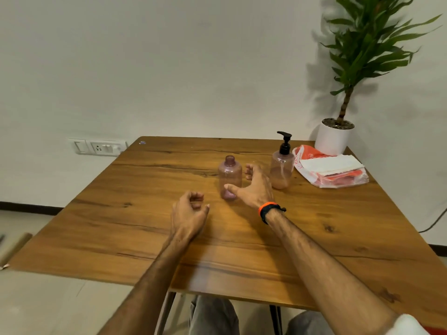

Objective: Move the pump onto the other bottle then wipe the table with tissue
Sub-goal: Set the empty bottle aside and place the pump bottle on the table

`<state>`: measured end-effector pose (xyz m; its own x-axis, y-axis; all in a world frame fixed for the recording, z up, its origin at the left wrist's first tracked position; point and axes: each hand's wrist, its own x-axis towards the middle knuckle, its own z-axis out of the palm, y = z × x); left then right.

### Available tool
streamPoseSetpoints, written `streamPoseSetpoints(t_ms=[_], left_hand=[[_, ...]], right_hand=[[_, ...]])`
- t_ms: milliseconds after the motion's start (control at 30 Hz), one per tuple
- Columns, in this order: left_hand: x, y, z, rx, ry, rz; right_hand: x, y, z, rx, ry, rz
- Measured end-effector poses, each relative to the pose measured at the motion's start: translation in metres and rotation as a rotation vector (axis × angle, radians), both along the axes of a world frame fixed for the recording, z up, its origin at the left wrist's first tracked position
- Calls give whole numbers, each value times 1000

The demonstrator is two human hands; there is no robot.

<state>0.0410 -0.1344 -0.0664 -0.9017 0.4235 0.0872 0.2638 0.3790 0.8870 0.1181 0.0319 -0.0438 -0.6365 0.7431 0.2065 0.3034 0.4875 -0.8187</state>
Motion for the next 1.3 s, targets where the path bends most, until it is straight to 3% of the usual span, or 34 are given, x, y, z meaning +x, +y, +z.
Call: streamPoseSetpoints(t_ms=[400,733,1033,1300], left_hand=[[-10,1,-7,11,-2,-1],[42,64,1,-5,-38,-206],[124,166,4,-22,-4,-356],[161,213,2,-59,3,-445]], right_hand=[[-13,-4,4,-11,44,-48],[89,45,17,15,101,-151],[192,121,24,-9,51,-409],[224,156,17,-7,61,-505]])
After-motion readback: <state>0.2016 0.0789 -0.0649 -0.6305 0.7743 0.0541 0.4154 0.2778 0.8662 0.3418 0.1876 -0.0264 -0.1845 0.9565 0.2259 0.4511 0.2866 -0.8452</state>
